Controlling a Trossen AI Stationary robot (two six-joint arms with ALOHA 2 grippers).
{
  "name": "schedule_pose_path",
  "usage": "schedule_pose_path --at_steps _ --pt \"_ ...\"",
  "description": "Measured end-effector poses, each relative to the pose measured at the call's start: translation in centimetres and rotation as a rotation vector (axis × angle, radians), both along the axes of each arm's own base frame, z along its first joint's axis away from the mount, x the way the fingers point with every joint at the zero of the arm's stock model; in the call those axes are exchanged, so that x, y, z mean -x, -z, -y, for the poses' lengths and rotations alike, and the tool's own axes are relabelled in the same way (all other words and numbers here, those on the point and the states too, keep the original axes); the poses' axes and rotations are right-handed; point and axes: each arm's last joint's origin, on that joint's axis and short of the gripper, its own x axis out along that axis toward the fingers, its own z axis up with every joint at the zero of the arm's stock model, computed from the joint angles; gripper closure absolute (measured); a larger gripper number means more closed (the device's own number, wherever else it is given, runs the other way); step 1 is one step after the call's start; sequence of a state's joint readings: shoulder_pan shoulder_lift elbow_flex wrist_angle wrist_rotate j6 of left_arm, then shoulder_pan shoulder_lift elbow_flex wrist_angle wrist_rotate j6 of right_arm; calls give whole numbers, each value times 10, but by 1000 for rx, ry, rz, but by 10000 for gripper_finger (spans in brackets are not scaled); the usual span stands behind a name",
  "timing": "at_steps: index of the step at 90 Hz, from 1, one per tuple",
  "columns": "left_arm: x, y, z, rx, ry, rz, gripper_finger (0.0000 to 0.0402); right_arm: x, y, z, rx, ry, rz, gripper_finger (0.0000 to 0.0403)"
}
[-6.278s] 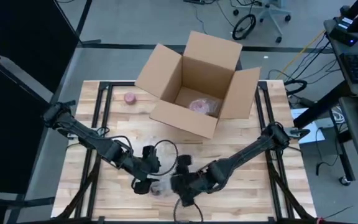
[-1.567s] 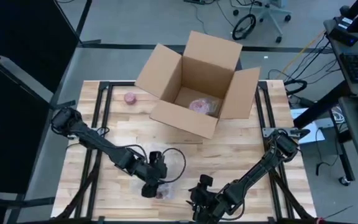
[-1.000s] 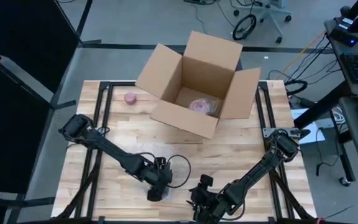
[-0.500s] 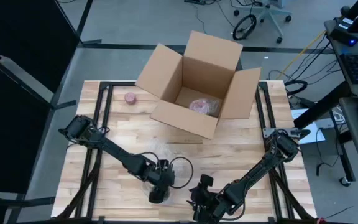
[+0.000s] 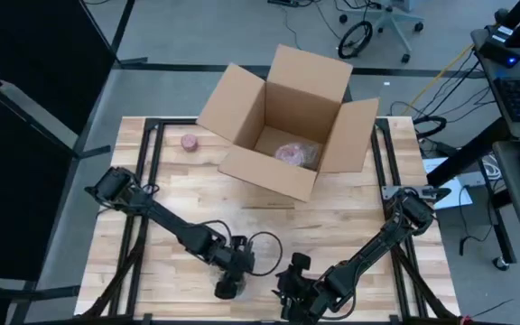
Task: Wrap mug
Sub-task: Wrap the yellow mug in the bubble wrap
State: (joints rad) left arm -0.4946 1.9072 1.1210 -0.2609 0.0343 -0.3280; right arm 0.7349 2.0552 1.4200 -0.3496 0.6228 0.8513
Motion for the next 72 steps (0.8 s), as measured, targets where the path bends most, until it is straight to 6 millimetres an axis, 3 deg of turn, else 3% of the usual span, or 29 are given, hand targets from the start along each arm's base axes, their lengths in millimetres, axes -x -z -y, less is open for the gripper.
schedule_pose_path --at_steps 5,25,34,43,56,68,72 --pt "0 1 0 8 10 3 327 0 0 0 0 0 -1 204" --pt "-2 4 0 6 13 9 204 0 0 0 -2 1 1 204" --pt "-2 4 -1 5 22 7 183 0 0 0 -1 0 0 204" --pt "-2 4 -1 3 22 5 220 0 0 0 -1 0 0 204" --pt "-2 1 1 50 39 -3 347 0 0 0 -1 0 -1 204" --pt "-1 1 2 42 45 -2 347 0 0 0 -1 0 -1 204" --pt "0 2 0 0 43 2 369 0 0 0 -2 0 -1 204"
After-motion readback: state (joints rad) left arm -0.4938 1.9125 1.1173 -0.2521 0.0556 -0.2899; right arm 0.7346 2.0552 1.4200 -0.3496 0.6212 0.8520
